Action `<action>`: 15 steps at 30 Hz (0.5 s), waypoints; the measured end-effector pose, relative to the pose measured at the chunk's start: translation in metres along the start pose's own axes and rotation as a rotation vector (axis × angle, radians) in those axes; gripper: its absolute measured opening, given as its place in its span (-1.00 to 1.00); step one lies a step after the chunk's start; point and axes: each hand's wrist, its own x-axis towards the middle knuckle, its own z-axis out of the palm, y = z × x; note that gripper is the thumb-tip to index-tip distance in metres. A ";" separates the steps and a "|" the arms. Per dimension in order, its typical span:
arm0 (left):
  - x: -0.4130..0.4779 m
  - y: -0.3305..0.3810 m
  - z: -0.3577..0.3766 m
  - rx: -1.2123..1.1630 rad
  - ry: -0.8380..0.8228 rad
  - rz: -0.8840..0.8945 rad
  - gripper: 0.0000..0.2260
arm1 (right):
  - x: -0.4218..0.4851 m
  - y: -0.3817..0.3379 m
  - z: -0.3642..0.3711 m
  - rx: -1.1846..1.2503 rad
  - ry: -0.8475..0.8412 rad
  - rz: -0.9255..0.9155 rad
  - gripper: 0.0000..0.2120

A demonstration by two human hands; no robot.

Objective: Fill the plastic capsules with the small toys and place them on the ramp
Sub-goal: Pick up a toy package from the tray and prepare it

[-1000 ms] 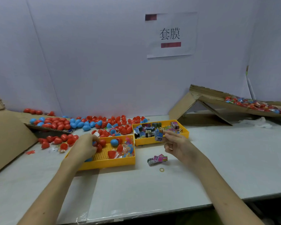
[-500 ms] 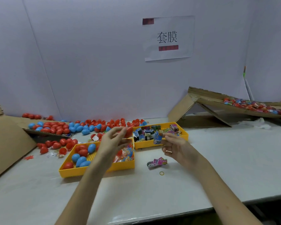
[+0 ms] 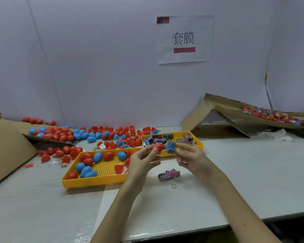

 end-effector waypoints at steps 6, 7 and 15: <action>0.001 -0.005 0.006 0.135 -0.073 0.061 -0.77 | 0.000 0.002 -0.001 -0.060 0.017 0.000 -0.78; 0.001 -0.005 0.006 0.142 -0.076 0.063 -0.75 | 0.000 0.002 0.000 -0.072 0.017 0.003 -0.77; 0.004 -0.009 0.003 0.135 -0.046 0.036 -0.89 | 0.000 0.002 0.000 -0.103 0.025 -0.009 -0.71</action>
